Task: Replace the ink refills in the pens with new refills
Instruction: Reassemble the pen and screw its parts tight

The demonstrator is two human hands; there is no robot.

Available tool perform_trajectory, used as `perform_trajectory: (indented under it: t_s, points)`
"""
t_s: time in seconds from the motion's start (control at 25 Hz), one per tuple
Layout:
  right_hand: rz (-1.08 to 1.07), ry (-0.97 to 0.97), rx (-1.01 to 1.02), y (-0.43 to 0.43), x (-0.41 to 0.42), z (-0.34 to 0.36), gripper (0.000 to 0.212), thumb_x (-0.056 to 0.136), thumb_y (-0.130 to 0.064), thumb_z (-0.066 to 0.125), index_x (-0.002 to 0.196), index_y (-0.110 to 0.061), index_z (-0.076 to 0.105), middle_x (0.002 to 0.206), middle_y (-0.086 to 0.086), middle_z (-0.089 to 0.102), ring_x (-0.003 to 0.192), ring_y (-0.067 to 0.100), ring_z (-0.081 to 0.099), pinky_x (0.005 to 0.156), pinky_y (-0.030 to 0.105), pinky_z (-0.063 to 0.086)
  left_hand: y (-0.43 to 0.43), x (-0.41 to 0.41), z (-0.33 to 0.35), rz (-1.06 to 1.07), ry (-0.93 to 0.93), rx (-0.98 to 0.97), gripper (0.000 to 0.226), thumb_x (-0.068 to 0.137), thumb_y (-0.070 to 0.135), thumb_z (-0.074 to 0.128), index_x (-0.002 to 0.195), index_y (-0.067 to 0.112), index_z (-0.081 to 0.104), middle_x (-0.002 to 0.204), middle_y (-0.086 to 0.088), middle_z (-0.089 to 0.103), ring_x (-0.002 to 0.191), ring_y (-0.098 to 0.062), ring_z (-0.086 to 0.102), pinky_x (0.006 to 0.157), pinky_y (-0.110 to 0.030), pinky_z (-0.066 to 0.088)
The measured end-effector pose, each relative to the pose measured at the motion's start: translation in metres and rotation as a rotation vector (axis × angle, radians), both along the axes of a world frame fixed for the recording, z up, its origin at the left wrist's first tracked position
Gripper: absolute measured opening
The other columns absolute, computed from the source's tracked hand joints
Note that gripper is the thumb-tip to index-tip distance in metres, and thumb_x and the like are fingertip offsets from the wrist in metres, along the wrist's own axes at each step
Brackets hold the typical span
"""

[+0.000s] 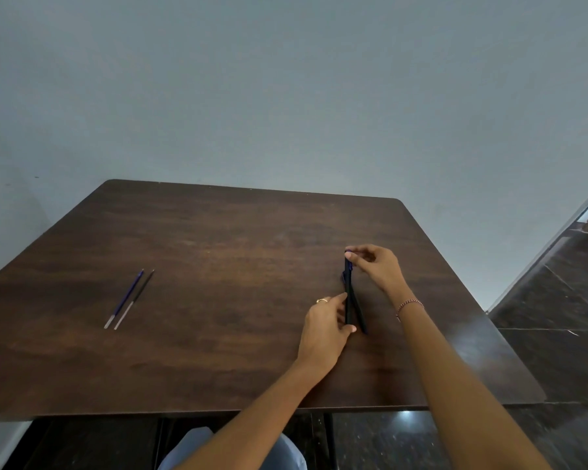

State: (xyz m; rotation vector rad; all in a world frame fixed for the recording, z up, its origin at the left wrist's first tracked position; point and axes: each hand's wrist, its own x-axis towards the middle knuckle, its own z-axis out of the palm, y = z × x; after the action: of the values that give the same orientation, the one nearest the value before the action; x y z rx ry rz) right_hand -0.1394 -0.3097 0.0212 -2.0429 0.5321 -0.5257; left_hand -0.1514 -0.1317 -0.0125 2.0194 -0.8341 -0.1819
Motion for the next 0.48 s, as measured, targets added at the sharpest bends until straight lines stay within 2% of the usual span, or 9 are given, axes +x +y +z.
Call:
perform_trajectory:
  t_s: [0.08, 0.16, 0.24, 0.32, 0.4, 0.48]
  points:
    - [0.017, -0.01, 0.127, -0.003, 0.002, 0.002, 0.022, 0.082, -0.015, 0.075, 0.101, -0.005, 0.072, 0.089, 0.005, 0.073, 0.079, 0.013, 0.07, 0.074, 0.017, 0.056, -0.001, -0.001, -0.001, 0.018, 0.015, -0.01, 0.065, 0.076, 0.008, 0.075, 0.135, 0.019, 0.049, 0.109, 0.002, 0.062, 0.083, 0.0, 0.058, 0.082, -0.011, 0.048]
    - [0.063, 0.058, 0.098, -0.003, 0.007, 0.005, 0.02, 0.081, -0.012, 0.075, 0.1, -0.005, 0.072, 0.096, 0.012, 0.074, 0.087, 0.025, 0.071, 0.081, 0.026, 0.057, -0.002, -0.003, -0.003, 0.042, 0.024, 0.006, 0.063, 0.077, 0.01, 0.075, 0.134, 0.018, 0.05, 0.106, 0.004, 0.061, 0.082, -0.001, 0.058, 0.081, -0.012, 0.048]
    - [0.128, 0.163, 0.008, 0.0, 0.014, 0.009, 0.023, 0.081, -0.01, 0.074, 0.102, -0.001, 0.071, 0.101, 0.016, 0.073, 0.088, 0.024, 0.07, 0.078, 0.018, 0.056, -0.003, -0.006, -0.003, 0.06, 0.015, 0.039, 0.059, 0.076, 0.014, 0.076, 0.131, 0.017, 0.055, 0.1, 0.005, 0.061, 0.079, -0.002, 0.059, 0.08, -0.015, 0.05]
    - [0.186, 0.309, -0.157, 0.003, 0.022, 0.013, 0.024, 0.082, -0.011, 0.074, 0.103, 0.0, 0.071, 0.103, 0.017, 0.073, 0.088, 0.021, 0.069, 0.073, 0.009, 0.049, -0.005, -0.009, -0.003, 0.084, 0.02, 0.073, 0.055, 0.075, 0.018, 0.077, 0.127, 0.016, 0.058, 0.096, 0.005, 0.063, 0.077, -0.003, 0.059, 0.078, -0.015, 0.048]
    - [0.222, 0.452, -0.323, 0.006, 0.028, 0.017, 0.024, 0.083, -0.014, 0.073, 0.103, -0.002, 0.073, 0.103, 0.015, 0.073, 0.096, 0.021, 0.069, 0.078, 0.012, 0.043, -0.008, -0.011, -0.002, 0.107, 0.041, 0.107, 0.052, 0.075, 0.021, 0.078, 0.124, 0.017, 0.061, 0.095, 0.004, 0.065, 0.074, -0.002, 0.057, 0.075, -0.012, 0.043]
    - [0.248, 0.541, -0.395, 0.009, 0.033, 0.019, 0.026, 0.084, -0.016, 0.072, 0.106, -0.001, 0.072, 0.106, 0.015, 0.073, 0.102, 0.021, 0.067, 0.085, 0.017, 0.043, -0.011, -0.011, -0.001, 0.122, 0.078, 0.124, 0.05, 0.075, 0.022, 0.078, 0.122, 0.017, 0.062, 0.096, 0.003, 0.067, 0.076, -0.002, 0.059, 0.076, -0.013, 0.043]
